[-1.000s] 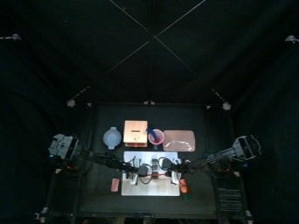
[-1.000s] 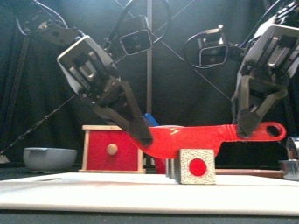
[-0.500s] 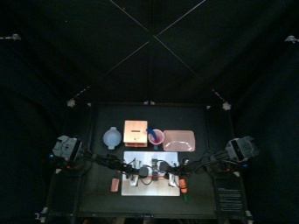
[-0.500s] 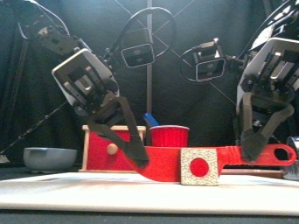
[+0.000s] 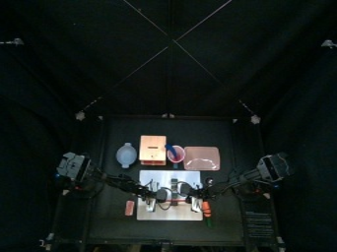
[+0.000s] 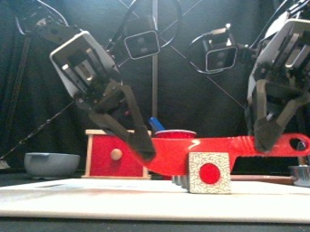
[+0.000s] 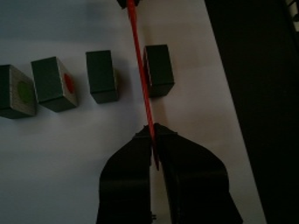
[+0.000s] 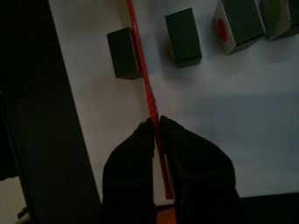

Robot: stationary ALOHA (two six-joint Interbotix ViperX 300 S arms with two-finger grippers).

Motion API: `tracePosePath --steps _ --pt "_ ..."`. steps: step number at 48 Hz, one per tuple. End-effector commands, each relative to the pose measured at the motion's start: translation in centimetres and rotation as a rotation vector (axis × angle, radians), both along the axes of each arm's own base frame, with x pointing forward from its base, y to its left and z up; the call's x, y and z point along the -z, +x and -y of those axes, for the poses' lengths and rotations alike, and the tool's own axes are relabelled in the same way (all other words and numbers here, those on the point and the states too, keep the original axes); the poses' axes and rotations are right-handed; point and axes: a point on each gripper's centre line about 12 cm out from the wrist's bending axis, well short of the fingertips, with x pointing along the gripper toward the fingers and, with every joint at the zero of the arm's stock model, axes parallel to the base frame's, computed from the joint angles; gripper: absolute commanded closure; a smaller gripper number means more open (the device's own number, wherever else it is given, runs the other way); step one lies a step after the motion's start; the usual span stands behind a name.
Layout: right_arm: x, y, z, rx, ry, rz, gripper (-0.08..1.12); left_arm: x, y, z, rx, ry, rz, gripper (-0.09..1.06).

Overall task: Place sushi on board then cut the sushi with the knife then place the pieces on the plate
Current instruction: Cut the sushi into 4 pieces

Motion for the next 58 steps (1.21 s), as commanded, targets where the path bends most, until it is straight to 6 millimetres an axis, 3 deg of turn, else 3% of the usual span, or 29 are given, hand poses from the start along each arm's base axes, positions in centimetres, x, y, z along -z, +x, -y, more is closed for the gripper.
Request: tracePosePath --steps 1,19,34,49,58 --pt "-2.9 -0.1 0.2 0.008 0.011 0.06 0.75 -3.2 0.0 0.7 0.02 -0.017 0.059 0.5" --pt "-6.9 -1.9 1.2 -0.003 -0.015 0.133 0.75 -7.9 -0.3 -1.5 0.039 0.041 0.183 0.27" --pt "-9.0 -7.4 2.1 0.051 0.062 0.109 0.75 -9.2 0.2 -3.5 0.074 0.142 0.291 0.27" --pt "-8.4 -13.3 2.3 0.116 0.227 0.006 0.75 -9.7 0.9 -5.6 0.037 0.147 0.395 0.27" --pt "-5.9 -15.0 2.8 0.169 0.257 -0.087 0.73 -9.6 1.0 -6.5 0.015 0.137 0.463 0.27"
